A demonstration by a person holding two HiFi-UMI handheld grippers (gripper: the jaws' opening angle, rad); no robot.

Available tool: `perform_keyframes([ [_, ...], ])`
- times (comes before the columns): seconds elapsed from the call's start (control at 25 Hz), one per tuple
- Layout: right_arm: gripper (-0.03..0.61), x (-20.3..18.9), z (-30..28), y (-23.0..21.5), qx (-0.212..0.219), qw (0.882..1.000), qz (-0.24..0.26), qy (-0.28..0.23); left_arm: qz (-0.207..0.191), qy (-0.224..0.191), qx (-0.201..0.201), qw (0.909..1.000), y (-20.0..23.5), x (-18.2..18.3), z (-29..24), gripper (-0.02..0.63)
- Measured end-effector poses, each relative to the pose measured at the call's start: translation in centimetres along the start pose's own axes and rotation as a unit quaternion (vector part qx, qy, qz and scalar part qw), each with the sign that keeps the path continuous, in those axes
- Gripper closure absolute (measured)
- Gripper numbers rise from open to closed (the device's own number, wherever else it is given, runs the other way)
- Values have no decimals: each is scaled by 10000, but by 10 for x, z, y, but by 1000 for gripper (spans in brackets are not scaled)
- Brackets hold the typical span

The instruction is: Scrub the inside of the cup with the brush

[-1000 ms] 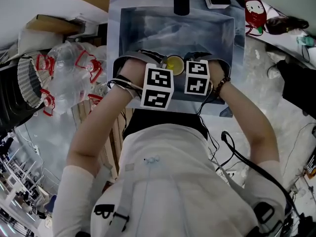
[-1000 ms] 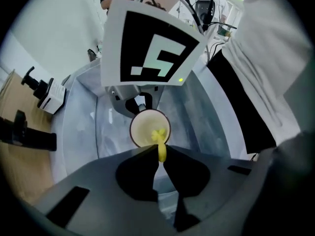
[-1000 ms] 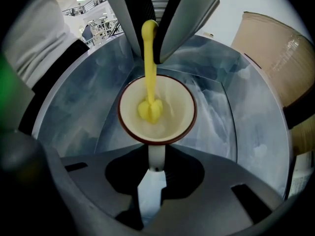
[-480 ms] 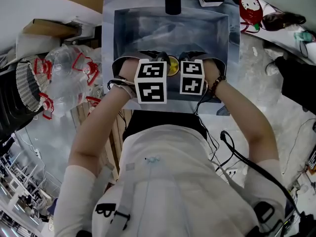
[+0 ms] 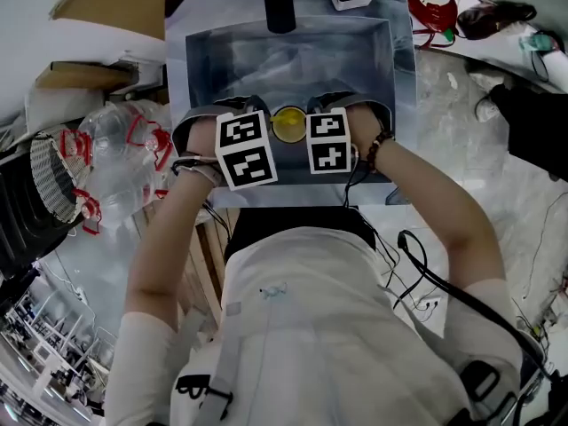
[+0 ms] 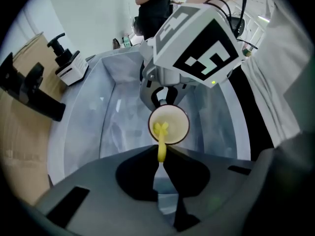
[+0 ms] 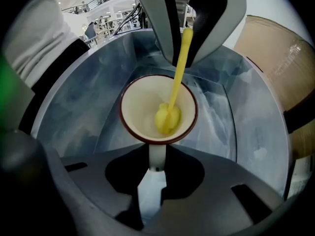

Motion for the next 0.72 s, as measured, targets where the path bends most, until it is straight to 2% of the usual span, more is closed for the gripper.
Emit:
perform_keyframes([
  [0.4, 511, 1, 0, 1, 45, 9998, 171, 49, -655, 289, -242, 9971, -29, 0, 0, 580],
  [0.56, 511, 2, 0, 2, 57, 9998, 203, 68, -649, 309, -249, 9971, -31, -1, -3, 580],
  [0.72, 511, 3, 0, 2, 49, 9997, 221, 63, -741, 158, -288, 9967, -34, 1, -2, 580],
])
Point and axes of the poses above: the fingertips, and each gripper's own axes: z backward along the fingers, y to its left, x out of its top, the point moved 4 cm from there along z, backward along the fingers, and after that the axes turned 1 degree about x, right-handed, at the moved point
